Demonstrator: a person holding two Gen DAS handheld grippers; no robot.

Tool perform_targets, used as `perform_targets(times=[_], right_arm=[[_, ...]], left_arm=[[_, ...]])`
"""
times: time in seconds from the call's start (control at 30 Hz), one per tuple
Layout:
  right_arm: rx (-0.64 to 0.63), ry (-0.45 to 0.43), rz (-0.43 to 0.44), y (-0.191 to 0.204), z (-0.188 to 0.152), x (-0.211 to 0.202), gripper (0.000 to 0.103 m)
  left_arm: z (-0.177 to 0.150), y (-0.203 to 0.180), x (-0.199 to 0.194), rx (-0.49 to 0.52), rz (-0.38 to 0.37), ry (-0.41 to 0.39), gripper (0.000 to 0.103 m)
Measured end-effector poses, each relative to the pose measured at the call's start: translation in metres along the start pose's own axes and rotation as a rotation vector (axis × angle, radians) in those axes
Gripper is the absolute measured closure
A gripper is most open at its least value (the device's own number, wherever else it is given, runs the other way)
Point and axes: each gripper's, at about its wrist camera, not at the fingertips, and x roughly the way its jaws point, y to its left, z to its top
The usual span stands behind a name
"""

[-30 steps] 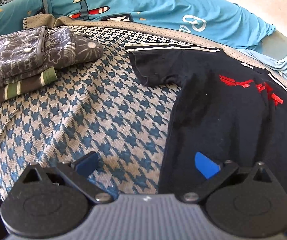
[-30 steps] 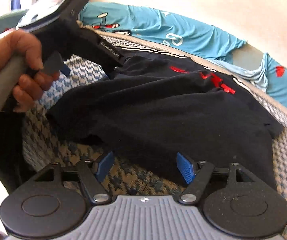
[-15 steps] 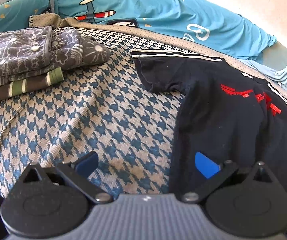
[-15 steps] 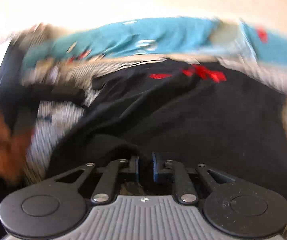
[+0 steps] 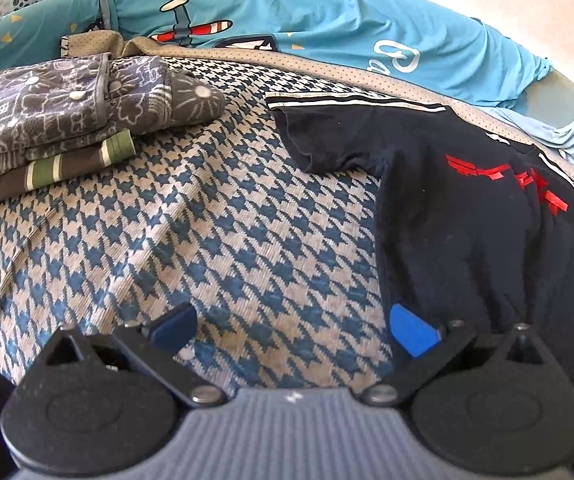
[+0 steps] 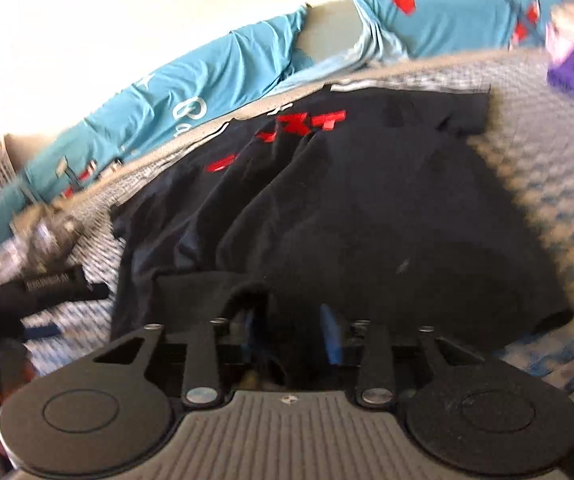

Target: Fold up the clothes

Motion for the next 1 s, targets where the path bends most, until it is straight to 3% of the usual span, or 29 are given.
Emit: perform_targets(times=[0.23,0.33,0.43,0.6,0.77,1.0], right_arm=[[-0.113,-0.108,-0.025,0.005,-0.003,-0.038,0.06],[-0.158,-0.16,0.056,0.015,-0.002,-0.047,0.06],[-0.216,-0.132,0.199,0.033,-0.007,-0.049,0.06],[-0.366,-0.025,0.319,0.066,-0.025,-0.039,0.06],[-0.469,0.004,0.341,0.089,-0.037,-0.031,0.06],[-0.515,-0.009,0.358,0.096,-0.042,-0.032,0.06]], left_arm=[[-0.004,-0.008,0.003,0.046,0.016,-0.001,0.0],[-0.006,-0.01,0.003,0.066,0.022,-0.004,0.0],[-0.007,-0.01,0.002,0.069,0.013,-0.005,0.0],[-0.01,-0.012,0.002,0.081,0.015,-0.01,0.0],[-0.01,-0.01,0.0,0.075,0.007,-0.011,0.0],[-0.006,0.0,-0.007,0.025,-0.007,-0.024,0.0]])
